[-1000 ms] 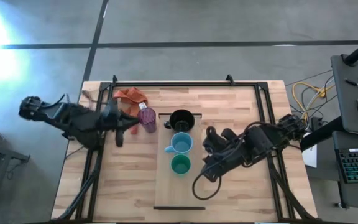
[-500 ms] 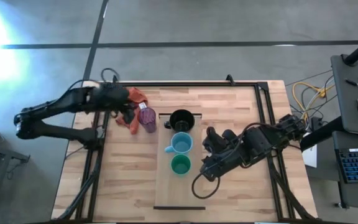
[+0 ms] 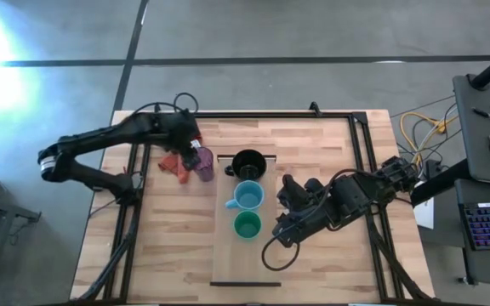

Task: Stack small to large cups/mugs on shelf
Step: Put the purple cup on the shelf

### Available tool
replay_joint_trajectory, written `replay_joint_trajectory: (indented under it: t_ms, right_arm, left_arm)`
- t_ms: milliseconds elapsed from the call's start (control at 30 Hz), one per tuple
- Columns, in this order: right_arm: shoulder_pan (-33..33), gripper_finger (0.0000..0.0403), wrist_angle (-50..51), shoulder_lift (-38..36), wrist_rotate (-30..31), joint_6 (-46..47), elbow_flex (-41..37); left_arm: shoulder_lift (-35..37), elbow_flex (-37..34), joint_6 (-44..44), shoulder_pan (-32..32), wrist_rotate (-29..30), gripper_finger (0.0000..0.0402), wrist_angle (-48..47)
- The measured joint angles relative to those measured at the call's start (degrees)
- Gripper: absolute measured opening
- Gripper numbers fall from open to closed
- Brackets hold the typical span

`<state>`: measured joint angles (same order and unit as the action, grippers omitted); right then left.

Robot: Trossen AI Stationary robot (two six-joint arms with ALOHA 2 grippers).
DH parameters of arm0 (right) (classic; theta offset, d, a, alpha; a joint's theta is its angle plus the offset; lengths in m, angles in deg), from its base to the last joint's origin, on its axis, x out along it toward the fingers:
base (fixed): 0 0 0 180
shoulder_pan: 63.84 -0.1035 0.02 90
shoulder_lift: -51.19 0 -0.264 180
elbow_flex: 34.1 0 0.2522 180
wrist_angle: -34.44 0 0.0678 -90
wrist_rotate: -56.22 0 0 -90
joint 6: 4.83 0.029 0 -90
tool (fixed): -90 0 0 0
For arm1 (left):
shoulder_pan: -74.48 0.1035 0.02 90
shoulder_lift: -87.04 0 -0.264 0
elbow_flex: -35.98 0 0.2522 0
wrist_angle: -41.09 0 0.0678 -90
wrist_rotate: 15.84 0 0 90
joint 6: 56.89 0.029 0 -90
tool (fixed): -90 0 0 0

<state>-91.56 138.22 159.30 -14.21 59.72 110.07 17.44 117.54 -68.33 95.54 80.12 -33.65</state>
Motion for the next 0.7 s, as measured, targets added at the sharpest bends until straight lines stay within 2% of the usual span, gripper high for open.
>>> replay_joint_trajectory:
  t_ms: [433,533,700]
  right_arm:
    - [0.0,0.0212,0.0,0.0,0.0,0.0,0.0]
    - [0.0,0.0212,0.0,0.0,0.0,-0.3,0.0]
    - [0.0,0.0209,0.0,0.0,0.0,-0.5,0.0]
  left_arm:
    - [-8.7,-0.8,3.8,0.3,1.4,0.0173,-0.1]
    - [-10.4,-0.9,4.8,0.3,-0.4,0.0137,-0.2]
    - [-11.4,-0.7,5.4,0.3,-0.8,0.002,-3.0]
